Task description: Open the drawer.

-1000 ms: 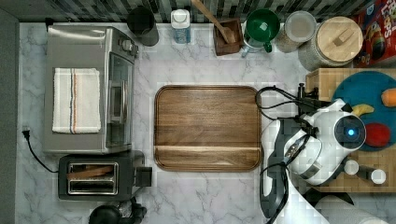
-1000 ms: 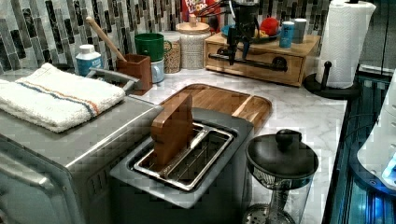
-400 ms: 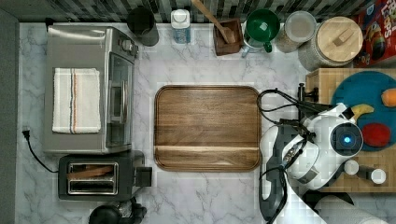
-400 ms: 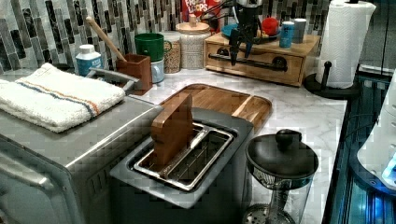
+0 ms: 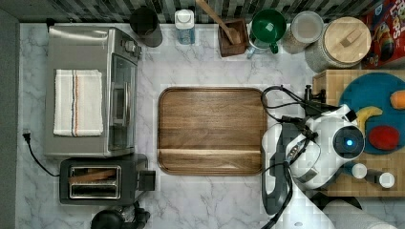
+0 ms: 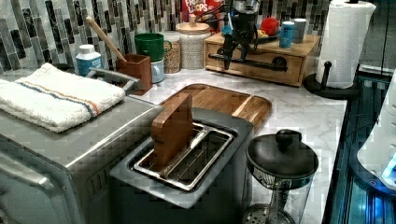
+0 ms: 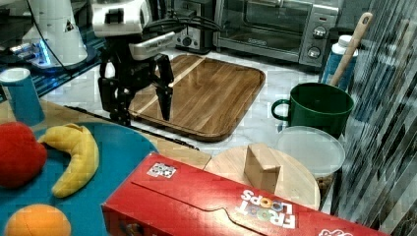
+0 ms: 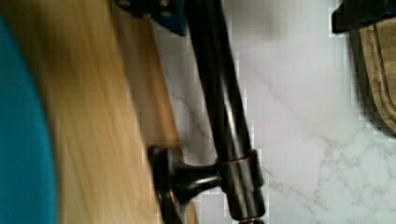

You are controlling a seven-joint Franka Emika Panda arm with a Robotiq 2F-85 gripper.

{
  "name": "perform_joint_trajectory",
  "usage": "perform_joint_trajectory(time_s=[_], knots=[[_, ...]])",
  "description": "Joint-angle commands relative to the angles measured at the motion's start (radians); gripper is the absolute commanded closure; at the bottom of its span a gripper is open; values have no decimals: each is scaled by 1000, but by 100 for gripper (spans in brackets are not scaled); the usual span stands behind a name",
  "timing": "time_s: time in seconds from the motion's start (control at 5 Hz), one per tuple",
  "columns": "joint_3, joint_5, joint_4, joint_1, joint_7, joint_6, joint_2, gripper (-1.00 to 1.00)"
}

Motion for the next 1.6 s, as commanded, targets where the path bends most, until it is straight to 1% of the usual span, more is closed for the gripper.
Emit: perform_joint_trajectory(time_s=[0.2,0.4,0.6,0.8,1.0,1.2,1.4,1.6], knots=[[12,-44,-14,88,116,-73,-59,-100],[53,-15,-8,103,134,-80,-35,-100],[84,-9,-68,139,158,14,-38,-100],[129,20,-95,158,148,-57,-81,-100],[174,63,-84,167,138,-115,-78,-100],[210,91,-105,179,152,-100,-93,-100],[236,76,-94,167,188,-102,-79,-100],[249,57,-87,163,261,-154,-99,-100]])
